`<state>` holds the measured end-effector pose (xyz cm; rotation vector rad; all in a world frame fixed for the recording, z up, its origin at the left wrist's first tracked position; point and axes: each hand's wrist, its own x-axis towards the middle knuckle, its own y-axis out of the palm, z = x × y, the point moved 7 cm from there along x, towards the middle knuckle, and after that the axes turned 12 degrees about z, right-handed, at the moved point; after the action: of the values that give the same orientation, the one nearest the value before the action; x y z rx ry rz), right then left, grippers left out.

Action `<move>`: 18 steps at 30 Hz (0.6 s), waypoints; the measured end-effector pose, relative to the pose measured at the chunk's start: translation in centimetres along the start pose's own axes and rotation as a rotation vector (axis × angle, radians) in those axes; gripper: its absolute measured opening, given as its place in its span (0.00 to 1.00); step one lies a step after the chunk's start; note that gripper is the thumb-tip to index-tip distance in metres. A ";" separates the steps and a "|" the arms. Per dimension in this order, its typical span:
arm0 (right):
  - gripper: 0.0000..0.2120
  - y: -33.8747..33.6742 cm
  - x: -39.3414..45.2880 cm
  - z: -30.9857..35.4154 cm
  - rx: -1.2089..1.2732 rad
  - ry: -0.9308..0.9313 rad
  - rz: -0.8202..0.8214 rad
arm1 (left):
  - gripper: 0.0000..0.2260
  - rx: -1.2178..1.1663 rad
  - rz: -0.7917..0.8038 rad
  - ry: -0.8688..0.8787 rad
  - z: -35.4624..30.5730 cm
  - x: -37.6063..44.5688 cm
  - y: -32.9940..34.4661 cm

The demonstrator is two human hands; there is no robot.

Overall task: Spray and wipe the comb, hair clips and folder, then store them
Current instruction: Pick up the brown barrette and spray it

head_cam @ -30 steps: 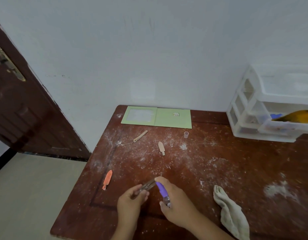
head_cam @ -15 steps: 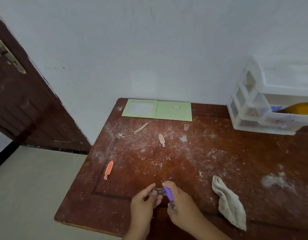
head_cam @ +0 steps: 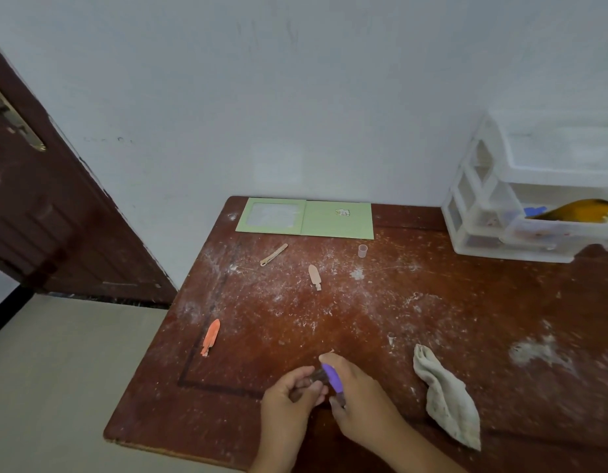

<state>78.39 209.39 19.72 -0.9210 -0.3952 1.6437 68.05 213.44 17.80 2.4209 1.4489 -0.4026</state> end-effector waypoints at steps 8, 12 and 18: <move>0.23 -0.9 -0.4 -1.1 0.036 0.052 -0.086 | 0.12 -0.040 -0.045 0.029 -0.2 0.0 -0.8; 0.22 -1.9 -0.6 -1.8 0.014 0.100 -0.126 | 0.13 -0.071 -0.039 0.037 -0.3 0.1 -0.9; 0.25 -2.6 -1.0 -1.9 0.104 0.098 -0.159 | 0.10 -0.079 -0.017 0.055 -0.6 0.1 -0.4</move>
<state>81.61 208.82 20.63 -0.8658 -0.3047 1.4546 67.78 213.94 18.31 2.3767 1.4799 -0.2789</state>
